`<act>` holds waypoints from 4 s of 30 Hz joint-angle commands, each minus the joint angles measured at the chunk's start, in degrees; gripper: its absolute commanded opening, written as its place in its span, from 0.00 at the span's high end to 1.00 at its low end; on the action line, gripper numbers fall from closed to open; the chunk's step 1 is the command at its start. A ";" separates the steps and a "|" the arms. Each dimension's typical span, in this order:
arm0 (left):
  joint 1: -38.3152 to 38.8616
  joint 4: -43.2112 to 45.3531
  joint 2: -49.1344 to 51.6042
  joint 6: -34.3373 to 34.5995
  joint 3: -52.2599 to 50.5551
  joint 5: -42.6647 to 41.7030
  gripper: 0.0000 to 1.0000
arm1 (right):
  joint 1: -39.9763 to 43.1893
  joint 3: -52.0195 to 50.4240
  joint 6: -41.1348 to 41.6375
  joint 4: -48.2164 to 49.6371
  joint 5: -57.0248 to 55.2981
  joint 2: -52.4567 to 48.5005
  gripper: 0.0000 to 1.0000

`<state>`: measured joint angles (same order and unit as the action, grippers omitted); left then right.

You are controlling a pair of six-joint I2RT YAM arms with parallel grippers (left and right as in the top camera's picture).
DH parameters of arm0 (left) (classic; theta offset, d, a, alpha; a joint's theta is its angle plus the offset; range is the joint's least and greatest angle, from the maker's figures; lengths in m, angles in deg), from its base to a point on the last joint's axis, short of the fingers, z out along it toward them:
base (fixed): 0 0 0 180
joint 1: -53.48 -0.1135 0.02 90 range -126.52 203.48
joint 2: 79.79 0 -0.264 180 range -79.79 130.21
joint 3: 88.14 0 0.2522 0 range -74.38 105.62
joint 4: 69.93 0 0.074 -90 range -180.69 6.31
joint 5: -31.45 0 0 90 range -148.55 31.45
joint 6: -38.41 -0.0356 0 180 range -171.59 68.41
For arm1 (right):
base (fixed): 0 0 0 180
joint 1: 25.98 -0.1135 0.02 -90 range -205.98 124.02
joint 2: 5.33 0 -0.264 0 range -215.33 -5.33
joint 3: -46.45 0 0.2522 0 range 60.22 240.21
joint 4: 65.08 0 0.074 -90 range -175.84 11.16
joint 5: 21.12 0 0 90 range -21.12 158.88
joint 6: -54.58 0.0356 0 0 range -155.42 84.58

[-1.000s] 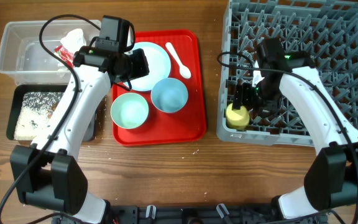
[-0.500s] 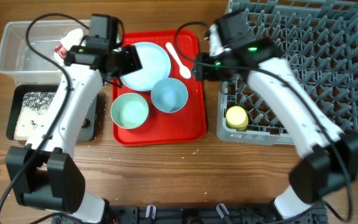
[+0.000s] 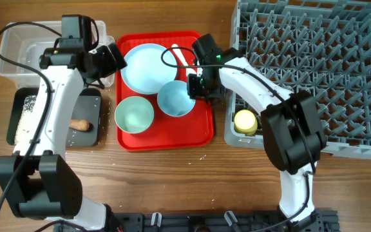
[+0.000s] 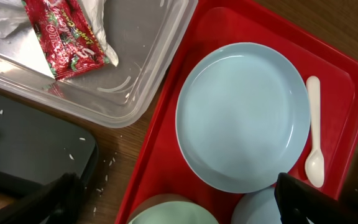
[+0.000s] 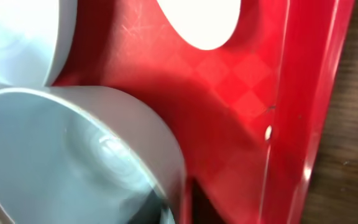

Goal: Sort waste into correct bins and load items into the dishwasher rack
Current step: 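Grasp the light-blue bowl on the red tray with the right gripper, then place the light-blue bowl in the rack, then grasp the green bowl on the red tray with the right gripper, then carry the green bowl into the rack and release it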

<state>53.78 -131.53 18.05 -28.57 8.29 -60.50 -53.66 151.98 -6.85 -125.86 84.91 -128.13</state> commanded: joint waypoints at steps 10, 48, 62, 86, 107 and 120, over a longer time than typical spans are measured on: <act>-0.15 -0.07 -1.51 -0.28 -0.07 0.76 0.00 | 7.39 3.28 0.85 -4.57 -22.82 19.52 0.96; -0.15 -0.07 -1.51 -0.28 -0.07 0.76 0.00 | 0.26 5.55 -14.62 -1.14 -32.59 19.65 0.00; -0.15 -0.07 -1.51 -0.28 -0.07 0.76 0.00 | -11.61 4.85 1.16 9.07 6.78 0.92 0.39; -0.15 -0.07 -1.51 -0.28 -0.07 0.76 0.00 | 10.01 4.87 -6.43 2.40 -63.78 28.39 0.96; -0.15 -0.07 -1.51 -0.28 -0.07 0.79 0.00 | 10.60 4.87 -67.89 57.48 -81.72 -5.66 0.96; -0.15 -0.07 -1.51 -0.28 -0.07 0.76 0.00 | 5.11 4.87 -62.18 49.35 -76.06 -4.13 0.00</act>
<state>53.73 -131.68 17.98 -28.57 8.25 -60.09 -47.30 156.46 -70.51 -76.69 6.14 -132.87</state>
